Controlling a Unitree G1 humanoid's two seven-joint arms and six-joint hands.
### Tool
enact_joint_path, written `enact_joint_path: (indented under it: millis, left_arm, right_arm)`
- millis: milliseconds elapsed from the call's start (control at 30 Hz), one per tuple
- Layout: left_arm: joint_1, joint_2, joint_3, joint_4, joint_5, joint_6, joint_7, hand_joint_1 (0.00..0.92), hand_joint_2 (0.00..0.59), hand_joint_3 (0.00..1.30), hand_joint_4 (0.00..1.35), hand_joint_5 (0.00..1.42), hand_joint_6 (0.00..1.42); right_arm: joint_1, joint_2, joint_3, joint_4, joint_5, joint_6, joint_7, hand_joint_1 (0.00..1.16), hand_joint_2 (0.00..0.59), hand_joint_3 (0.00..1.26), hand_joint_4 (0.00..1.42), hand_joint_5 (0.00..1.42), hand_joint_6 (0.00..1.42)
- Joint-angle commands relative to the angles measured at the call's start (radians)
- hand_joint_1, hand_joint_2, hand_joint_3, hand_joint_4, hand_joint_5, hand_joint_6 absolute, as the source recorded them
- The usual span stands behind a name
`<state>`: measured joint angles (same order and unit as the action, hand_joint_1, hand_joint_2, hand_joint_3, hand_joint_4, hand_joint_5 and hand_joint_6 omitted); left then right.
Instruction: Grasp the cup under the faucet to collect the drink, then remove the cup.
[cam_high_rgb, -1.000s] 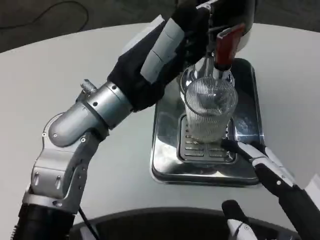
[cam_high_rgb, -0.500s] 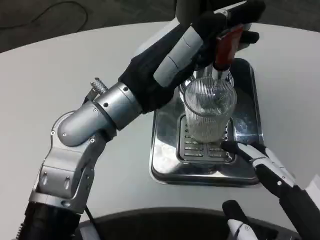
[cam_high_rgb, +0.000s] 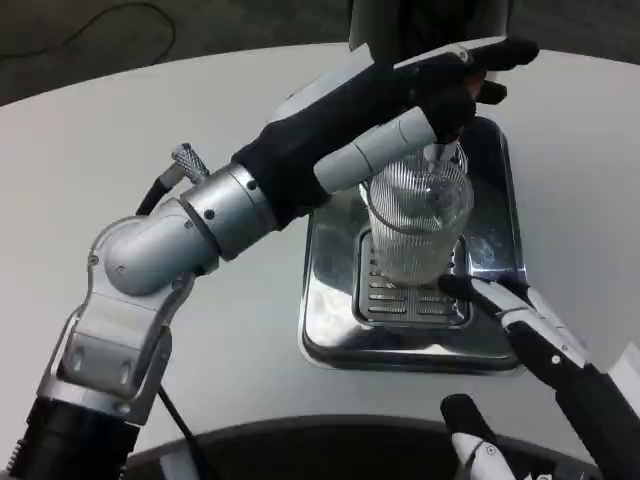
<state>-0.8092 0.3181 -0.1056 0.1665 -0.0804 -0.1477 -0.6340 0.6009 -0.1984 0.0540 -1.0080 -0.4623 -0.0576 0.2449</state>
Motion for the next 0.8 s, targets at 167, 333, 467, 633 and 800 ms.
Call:
enact_joint_path:
  millis: [167, 333, 467, 633, 800]
  left_arm:
    - [-0.004, 0.020, -0.036, 0.015, 0.044, -0.042, -0.023, 0.000, 0.039, 0.18, 0.07, 0.14, 0.03]
    - [-0.005, 0.028, -0.043, 0.019, 0.056, -0.060, -0.026, 0.000, 0.040, 0.18, 0.07, 0.14, 0.03]
    - [-0.006, 0.036, -0.050, 0.026, 0.073, -0.082, -0.030, 0.000, 0.042, 0.18, 0.07, 0.14, 0.02]
    - [-0.005, 0.045, -0.059, 0.030, 0.080, -0.092, -0.035, 0.000, 0.043, 0.18, 0.07, 0.14, 0.01]
    - [-0.007, 0.056, -0.069, 0.037, 0.087, -0.103, -0.043, 0.000, 0.044, 0.18, 0.07, 0.14, 0.01]
  right_arm:
    - [-0.002, 0.003, 0.004, 0.011, 0.004, 0.002, -0.004, 0.59, 0.484, 0.15, 0.08, 0.00, 0.00]
    - [-0.003, 0.004, 0.001, 0.012, 0.006, 0.002, -0.005, 0.59, 0.484, 0.15, 0.08, 0.00, 0.00]
    - [-0.005, 0.005, 0.000, 0.013, 0.006, 0.002, -0.005, 0.59, 0.487, 0.15, 0.08, 0.00, 0.00]
    - [-0.006, 0.006, 0.001, 0.015, 0.006, 0.002, -0.005, 0.59, 0.489, 0.15, 0.08, 0.00, 0.00]
    - [-0.008, 0.007, 0.002, 0.017, 0.006, 0.003, -0.006, 0.59, 0.489, 0.15, 0.08, 0.00, 0.00]
